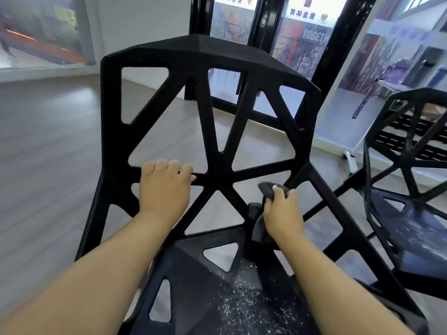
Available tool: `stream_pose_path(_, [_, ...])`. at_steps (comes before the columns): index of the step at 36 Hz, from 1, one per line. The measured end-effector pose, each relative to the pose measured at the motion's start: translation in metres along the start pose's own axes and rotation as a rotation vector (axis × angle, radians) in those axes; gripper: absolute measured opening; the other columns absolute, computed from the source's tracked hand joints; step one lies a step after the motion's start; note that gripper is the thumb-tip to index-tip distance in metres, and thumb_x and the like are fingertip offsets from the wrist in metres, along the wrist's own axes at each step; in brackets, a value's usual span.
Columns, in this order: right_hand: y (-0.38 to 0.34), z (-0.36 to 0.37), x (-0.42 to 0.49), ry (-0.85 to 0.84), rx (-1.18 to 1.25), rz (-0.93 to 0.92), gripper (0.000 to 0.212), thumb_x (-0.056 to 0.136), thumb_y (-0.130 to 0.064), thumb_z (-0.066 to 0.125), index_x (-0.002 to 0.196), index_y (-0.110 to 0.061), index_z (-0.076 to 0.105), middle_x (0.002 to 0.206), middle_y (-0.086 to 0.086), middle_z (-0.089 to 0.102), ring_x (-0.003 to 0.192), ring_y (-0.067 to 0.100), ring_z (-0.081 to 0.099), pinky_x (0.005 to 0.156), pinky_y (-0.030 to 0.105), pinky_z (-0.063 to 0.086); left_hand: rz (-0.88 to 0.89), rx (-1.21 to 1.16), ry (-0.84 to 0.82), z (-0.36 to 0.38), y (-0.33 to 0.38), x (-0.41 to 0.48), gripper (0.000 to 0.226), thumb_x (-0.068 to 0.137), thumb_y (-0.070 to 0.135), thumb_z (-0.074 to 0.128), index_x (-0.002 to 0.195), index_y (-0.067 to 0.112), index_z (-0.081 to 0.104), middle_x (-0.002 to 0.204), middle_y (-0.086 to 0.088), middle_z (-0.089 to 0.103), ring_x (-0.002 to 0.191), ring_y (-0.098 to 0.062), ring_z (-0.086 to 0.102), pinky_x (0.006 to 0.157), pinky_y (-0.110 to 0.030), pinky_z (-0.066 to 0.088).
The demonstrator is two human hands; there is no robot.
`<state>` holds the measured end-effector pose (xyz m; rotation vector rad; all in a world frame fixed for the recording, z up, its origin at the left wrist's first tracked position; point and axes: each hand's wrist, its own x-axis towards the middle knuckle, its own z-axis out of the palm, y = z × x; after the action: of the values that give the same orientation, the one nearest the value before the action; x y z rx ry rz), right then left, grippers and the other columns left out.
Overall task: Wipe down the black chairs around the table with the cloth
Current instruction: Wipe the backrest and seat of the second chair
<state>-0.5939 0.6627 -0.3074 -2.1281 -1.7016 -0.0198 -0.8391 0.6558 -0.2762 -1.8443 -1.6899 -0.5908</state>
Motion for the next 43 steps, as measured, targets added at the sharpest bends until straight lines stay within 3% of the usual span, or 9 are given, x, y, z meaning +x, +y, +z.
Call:
stream_pose_path(3, [0.010, -0.025, 0.018, 0.112, 0.029, 0.026, 0.043, 0.097, -0.021, 0.042, 0.140, -0.017, 0.039, 0.131, 0.019, 0.036, 0.101, 0.035, 0.052, 0.072, 0.034, 0.035, -0.006, -0.008, 0.009, 0.001, 0.000, 0.000, 0.023, 0.079, 0.024, 0.073, 0.065, 0.014, 0.057, 0.057, -0.002, 0.048, 0.055, -0.024, 0.047, 0.062, -0.033, 0.016])
stream_pose_path(6, [0.017, -0.028, 0.020, 0.119, -0.107, -0.028, 0.050, 0.099, -0.024, 0.044, 0.147, -0.013, 0.033, 0.135, 0.022, 0.032, 0.083, 0.036, 0.056, 0.063, 0.031, 0.038, -0.001, -0.016, 0.016, 0.003, 0.001, 0.001, 0.024, 0.079, 0.023, 0.074, 0.064, 0.013, 0.057, 0.057, -0.003, 0.048, 0.055, -0.024, 0.047, 0.062, -0.034, 0.017])
stream_pose_path(11, [0.005, -0.001, -0.010, -0.088, -0.094, -0.028, 0.046, 0.101, -0.024, 0.039, 0.146, -0.017, 0.031, 0.147, 0.019, 0.022, 0.104, 0.040, 0.055, 0.078, 0.037, 0.044, 0.004, -0.022, 0.024, 0.004, 0.002, 0.002, 0.023, 0.078, 0.022, 0.073, 0.065, 0.012, 0.058, 0.057, -0.004, 0.049, 0.056, -0.026, 0.048, 0.063, -0.035, 0.018])
stream_pose_path(15, [-0.008, 0.023, -0.038, -0.267, -0.198, -0.022, 0.053, 0.099, -0.017, 0.042, 0.148, -0.015, 0.022, 0.147, 0.016, 0.019, 0.094, 0.033, 0.056, 0.067, 0.030, 0.041, 0.017, -0.021, 0.023, 0.004, -0.001, 0.000, 0.021, 0.077, 0.020, 0.074, 0.066, 0.011, 0.058, 0.058, -0.005, 0.050, 0.057, -0.026, 0.049, 0.065, -0.037, 0.020])
stream_pose_path(21, [-0.015, 0.000, -0.024, -0.338, -0.083, -0.033, 0.029, 0.099, -0.024, 0.039, 0.122, -0.018, 0.054, 0.124, 0.010, 0.042, 0.088, 0.030, 0.052, 0.073, 0.033, 0.041, 0.035, -0.051, -0.008, 0.000, -0.003, -0.001, 0.020, 0.074, 0.014, 0.076, 0.065, 0.011, 0.059, 0.059, -0.005, 0.050, 0.057, -0.026, 0.048, 0.064, -0.035, 0.018])
stream_pose_path(27, [-0.057, -0.025, -0.018, -0.045, 0.035, -0.412, 0.043, 0.098, -0.035, 0.046, 0.141, -0.029, 0.043, 0.132, 0.008, 0.039, 0.095, 0.035, 0.056, 0.070, 0.031, 0.040, 0.038, -0.065, -0.032, -0.002, -0.002, -0.001, 0.021, 0.074, 0.013, 0.076, 0.064, 0.012, 0.058, 0.058, -0.003, 0.048, 0.056, -0.025, 0.047, 0.063, -0.034, 0.016])
stream_pose_path(33, [-0.061, 0.007, -0.016, 0.024, -0.010, -0.529, 0.046, 0.078, -0.012, 0.073, 0.123, -0.014, 0.061, 0.107, 0.020, 0.053, 0.058, 0.035, 0.056, 0.045, 0.027, 0.032, 0.054, -0.080, -0.087, -0.005, -0.002, 0.000, 0.021, 0.074, 0.015, 0.076, 0.064, 0.012, 0.058, 0.058, -0.003, 0.048, 0.056, -0.025, 0.047, 0.062, -0.033, 0.015])
stream_pose_path(38, [-0.002, 0.023, -0.038, -0.257, -0.253, -0.315, 0.049, 0.097, -0.021, 0.042, 0.145, -0.028, 0.034, 0.138, 0.010, 0.029, 0.090, 0.034, 0.057, 0.062, 0.034, 0.036, 0.045, -0.070, -0.125, -0.002, -0.002, 0.002, 0.018, 0.082, 0.019, 0.070, 0.069, 0.013, 0.060, 0.062, -0.002, 0.051, 0.061, -0.025, 0.046, 0.063, -0.032, 0.012])
stream_pose_path(43, [-0.002, 0.010, -0.036, -0.301, -0.285, -0.186, 0.032, 0.098, -0.024, 0.040, 0.129, -0.026, 0.049, 0.123, 0.007, 0.033, 0.070, 0.029, 0.049, 0.059, 0.033, 0.037, 0.040, -0.052, -0.221, -0.009, -0.004, 0.001, 0.016, 0.098, 0.021, 0.042, 0.099, 0.018, 0.057, 0.084, 0.002, 0.046, 0.080, -0.020, 0.035, 0.066, -0.029, 0.003])
